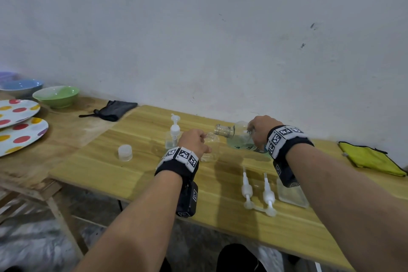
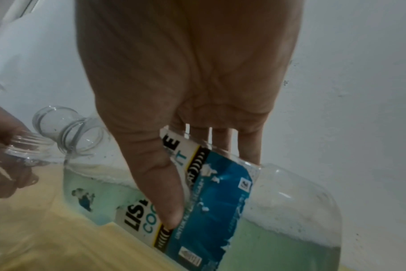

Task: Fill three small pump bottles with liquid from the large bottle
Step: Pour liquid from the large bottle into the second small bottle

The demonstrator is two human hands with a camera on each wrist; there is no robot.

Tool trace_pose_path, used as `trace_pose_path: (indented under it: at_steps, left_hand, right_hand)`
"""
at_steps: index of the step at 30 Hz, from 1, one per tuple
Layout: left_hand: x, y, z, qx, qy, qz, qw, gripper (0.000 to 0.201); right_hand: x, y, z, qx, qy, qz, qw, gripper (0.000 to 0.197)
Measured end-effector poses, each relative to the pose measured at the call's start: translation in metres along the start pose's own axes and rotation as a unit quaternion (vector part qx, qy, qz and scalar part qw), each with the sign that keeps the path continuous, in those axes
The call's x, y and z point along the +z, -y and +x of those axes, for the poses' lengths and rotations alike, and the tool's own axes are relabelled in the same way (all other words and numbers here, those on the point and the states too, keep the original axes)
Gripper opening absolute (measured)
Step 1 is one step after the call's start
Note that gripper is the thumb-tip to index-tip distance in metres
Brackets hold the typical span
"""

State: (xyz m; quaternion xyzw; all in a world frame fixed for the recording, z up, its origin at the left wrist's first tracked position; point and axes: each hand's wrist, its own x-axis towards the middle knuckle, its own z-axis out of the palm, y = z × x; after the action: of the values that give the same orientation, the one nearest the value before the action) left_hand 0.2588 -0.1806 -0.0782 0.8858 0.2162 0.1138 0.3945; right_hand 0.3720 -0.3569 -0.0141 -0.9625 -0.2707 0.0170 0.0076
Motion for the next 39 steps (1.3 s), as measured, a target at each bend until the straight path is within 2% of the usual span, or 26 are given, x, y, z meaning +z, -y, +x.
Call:
trace_pose_path:
  at_steps: [10, 17, 39]
  left_hand:
    - [0.002, 0.002, 0.007, -0.009, 0.005, -0.002, 1.0, 0.056]
    - [0.003, 0.004, 0.01, -0.01, 0.003, 0.004, 1.0, 0.054]
    - [0.004, 0.004, 0.01, -0.011, 0.005, 0.003, 1.0, 0.046]
  right_hand:
    - [-0.004, 0.001, 0.0, 0.001, 0.001, -0.051, 0.999, 0.03]
    - [-0.007, 0.004, 0.003, -0.008, -0.027, -0.088, 0.996, 0.021]
    - [-0.016, 0.008, 0.007, -0.019, -0.041, -0.165, 0.985, 0.02]
